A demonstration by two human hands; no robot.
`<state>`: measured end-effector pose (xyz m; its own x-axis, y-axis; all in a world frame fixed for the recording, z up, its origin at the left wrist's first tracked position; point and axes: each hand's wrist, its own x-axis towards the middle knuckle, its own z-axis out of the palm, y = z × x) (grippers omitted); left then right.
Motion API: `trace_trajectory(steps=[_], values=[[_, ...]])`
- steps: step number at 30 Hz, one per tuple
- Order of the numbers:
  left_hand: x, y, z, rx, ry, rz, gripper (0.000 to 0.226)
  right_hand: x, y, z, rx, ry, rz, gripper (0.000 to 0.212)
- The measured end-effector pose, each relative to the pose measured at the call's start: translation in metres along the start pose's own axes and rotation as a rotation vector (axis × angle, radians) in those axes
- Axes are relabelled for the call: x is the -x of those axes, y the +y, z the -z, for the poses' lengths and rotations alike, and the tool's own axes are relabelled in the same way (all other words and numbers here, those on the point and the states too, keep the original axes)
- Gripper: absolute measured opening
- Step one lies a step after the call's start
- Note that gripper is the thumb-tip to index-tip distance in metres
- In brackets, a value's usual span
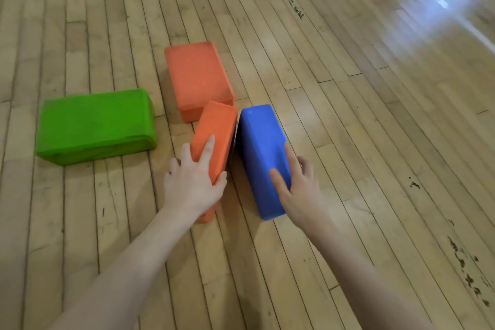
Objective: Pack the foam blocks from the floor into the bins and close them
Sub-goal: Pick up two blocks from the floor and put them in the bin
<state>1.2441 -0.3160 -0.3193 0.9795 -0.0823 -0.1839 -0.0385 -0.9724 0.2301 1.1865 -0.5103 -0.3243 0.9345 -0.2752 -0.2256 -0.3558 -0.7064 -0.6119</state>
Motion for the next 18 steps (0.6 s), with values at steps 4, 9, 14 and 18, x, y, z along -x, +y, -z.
trace_trajectory(steps=[4, 9, 14, 18], values=[[0.003, -0.008, -0.003, 0.025, 0.030, -0.018, 0.073, 0.007, -0.007, -0.008, 0.214, 0.019, 0.128, 0.080], [0.005, -0.020, 0.012, 0.153, 0.144, 0.022, 0.060, 0.003, -0.029, -0.012, 0.235, 0.091, 0.168, 0.063], [0.025, -0.055, 0.053, 0.259, 0.389, 0.126, 0.060, -0.001, -0.089, -0.014, 0.166, 0.152, 0.371, 0.058], [0.043, -0.096, 0.097, 0.219, 0.557, 0.237, 0.058, 0.005, -0.163, -0.031, 0.068, 0.145, 0.571, 0.056]])
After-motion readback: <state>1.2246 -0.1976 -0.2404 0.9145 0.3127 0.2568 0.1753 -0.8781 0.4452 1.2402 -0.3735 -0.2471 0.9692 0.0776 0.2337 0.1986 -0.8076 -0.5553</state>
